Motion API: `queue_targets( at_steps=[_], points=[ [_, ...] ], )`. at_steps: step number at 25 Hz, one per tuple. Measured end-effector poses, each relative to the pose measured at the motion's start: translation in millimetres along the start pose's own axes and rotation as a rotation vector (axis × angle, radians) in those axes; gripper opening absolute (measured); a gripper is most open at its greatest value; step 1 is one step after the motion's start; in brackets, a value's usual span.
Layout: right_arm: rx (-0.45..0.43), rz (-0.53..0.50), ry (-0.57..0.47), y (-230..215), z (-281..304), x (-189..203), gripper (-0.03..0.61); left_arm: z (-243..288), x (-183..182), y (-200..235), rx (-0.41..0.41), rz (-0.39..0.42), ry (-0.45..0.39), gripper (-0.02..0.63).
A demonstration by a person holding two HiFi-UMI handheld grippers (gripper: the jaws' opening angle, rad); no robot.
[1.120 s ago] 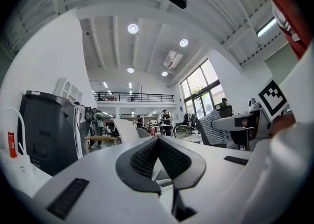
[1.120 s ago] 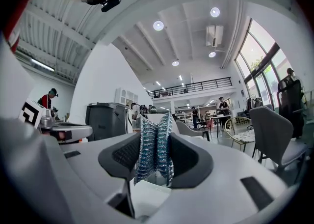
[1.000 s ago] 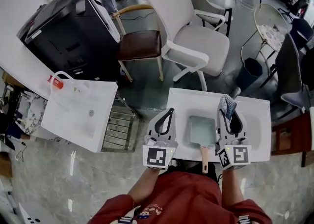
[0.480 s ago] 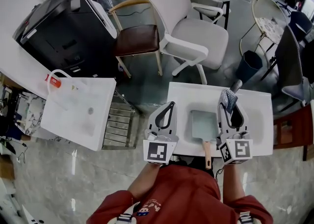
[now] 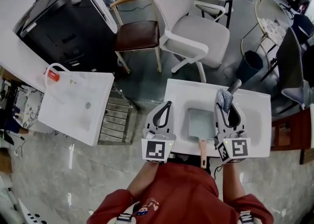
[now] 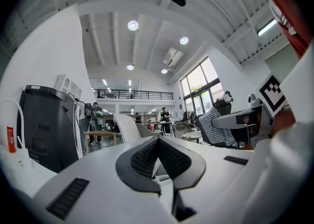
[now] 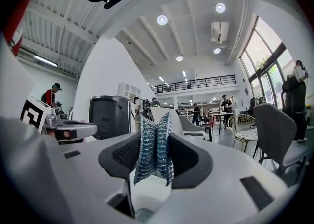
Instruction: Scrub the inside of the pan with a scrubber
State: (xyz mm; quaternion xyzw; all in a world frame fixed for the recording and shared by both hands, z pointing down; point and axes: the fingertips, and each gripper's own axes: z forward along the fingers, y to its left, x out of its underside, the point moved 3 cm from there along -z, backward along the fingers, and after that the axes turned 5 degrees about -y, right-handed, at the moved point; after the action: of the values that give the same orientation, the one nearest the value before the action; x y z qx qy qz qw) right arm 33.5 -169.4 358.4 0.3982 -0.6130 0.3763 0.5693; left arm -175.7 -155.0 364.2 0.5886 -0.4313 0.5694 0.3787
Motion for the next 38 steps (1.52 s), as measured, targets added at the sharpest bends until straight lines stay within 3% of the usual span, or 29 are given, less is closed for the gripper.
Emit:
queue_targets(
  at_steps=[5,10,17,28,38],
  points=[
    [-0.053,-0.012,0.056,-2,2,16,0.178,-6,15,-8,-0.007,-0.009,0.04,0.011],
    [-0.182,-0.121,0.183,9,9,51,0.173,-11,31,-10,-0.012,0.005,0.051,0.011],
    [-0.526,-0.295,0.463,40,6,123,0.172,-25,53,-10,-0.013,-0.008,0.093,0.011],
    [-0.947,-0.443,0.923,58,-28,232,0.172,-38,76,-26,0.045,-0.019,0.137,0.011],
    [-1.218,-0.27,1.153,66,-36,275,0.164,-39,83,-30,0.078,-0.023,0.141,0.011]
  ],
)
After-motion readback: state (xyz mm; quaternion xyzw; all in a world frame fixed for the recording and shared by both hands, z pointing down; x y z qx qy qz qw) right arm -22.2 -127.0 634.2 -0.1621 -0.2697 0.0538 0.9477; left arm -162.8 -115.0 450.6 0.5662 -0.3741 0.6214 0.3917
